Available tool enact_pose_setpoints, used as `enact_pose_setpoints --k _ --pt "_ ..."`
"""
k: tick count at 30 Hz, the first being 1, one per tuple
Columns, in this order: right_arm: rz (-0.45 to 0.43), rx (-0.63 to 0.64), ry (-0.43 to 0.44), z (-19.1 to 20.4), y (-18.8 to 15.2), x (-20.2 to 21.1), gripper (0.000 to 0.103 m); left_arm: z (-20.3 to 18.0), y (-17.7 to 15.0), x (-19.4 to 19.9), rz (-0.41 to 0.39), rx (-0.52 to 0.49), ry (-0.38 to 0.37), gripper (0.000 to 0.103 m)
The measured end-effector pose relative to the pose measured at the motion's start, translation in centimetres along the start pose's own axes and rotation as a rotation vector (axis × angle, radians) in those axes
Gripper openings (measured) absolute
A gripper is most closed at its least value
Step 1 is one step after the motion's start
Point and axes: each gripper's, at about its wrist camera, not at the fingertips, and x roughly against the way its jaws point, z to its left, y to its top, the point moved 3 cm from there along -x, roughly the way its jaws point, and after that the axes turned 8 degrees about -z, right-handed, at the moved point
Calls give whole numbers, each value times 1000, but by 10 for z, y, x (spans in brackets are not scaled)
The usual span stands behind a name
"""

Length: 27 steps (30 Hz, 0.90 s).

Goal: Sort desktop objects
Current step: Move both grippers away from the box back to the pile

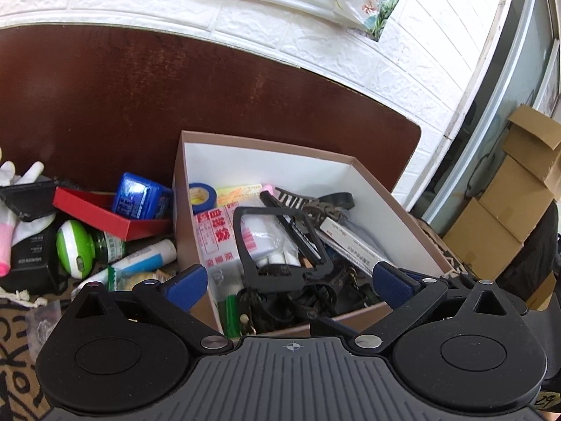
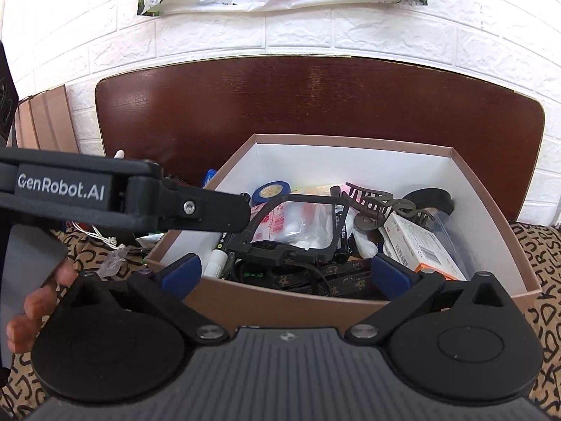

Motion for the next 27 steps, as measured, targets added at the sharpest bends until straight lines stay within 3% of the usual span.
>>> enact_pose_setpoints --k 16,27 --pt "-1 14 24 35 1 30 102 16 -16 58 -28 55 29 103" --pt "-18 17 103 91 -14 52 103 58 -58 132 -83 128 89 103"
